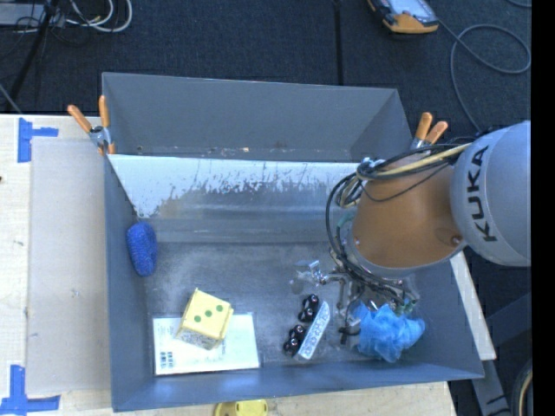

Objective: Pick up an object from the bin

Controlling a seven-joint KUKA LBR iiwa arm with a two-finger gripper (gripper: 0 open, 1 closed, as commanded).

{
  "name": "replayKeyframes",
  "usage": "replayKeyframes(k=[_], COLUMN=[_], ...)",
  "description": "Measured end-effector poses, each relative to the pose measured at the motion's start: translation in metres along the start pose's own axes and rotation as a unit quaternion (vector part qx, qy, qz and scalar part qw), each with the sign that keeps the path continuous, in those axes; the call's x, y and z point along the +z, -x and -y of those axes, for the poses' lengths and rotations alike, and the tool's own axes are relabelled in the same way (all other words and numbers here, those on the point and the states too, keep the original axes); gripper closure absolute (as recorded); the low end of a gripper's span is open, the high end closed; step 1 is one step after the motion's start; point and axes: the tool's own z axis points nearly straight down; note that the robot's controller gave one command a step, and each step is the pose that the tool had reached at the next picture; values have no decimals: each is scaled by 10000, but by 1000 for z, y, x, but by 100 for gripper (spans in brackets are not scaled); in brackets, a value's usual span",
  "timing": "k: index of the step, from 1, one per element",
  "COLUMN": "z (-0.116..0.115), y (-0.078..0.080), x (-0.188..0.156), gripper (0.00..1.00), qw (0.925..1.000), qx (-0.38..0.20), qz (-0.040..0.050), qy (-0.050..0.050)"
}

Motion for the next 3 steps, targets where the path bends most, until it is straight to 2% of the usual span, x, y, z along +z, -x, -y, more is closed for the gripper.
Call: replayKeyframes(k=[1, 2, 3], z=[-5, -5, -5], y=[19, 19, 19], x=[81, 101, 99], gripper=[0, 100, 100], qw=[9949, 9900, 9893], qx=[-1008, -1408, -1461], qz=[-6, -65, -56], qy=[-2, -4, -8])
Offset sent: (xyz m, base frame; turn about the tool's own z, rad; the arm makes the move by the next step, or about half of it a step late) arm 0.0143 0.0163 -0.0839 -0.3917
